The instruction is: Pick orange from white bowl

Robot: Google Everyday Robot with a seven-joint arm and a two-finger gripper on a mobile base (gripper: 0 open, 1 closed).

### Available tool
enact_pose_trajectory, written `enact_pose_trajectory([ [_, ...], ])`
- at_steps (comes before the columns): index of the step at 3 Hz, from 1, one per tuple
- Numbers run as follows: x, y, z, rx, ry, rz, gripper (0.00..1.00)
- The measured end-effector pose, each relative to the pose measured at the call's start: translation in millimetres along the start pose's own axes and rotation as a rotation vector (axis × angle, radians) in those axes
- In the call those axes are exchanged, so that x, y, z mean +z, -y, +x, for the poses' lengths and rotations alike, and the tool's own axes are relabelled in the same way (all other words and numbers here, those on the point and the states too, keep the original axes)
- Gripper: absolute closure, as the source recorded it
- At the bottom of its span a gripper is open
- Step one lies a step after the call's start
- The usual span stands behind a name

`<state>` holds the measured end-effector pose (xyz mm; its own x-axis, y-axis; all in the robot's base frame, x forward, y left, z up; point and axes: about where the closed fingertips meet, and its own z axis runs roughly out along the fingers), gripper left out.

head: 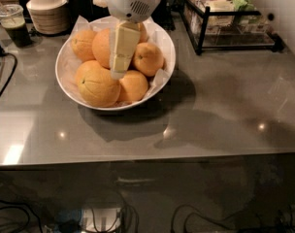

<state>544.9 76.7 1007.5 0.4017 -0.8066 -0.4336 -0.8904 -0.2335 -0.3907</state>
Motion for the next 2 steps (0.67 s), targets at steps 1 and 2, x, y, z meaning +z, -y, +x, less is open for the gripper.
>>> enact_pose_trajectory([
  [1, 36.2, 7.6, -14.5, -0.096, -0.074, -0.064, 0.0],
  [2, 36.2, 7.6, -14.5, -0.096, -0.074, -0.064, 0.0],
])
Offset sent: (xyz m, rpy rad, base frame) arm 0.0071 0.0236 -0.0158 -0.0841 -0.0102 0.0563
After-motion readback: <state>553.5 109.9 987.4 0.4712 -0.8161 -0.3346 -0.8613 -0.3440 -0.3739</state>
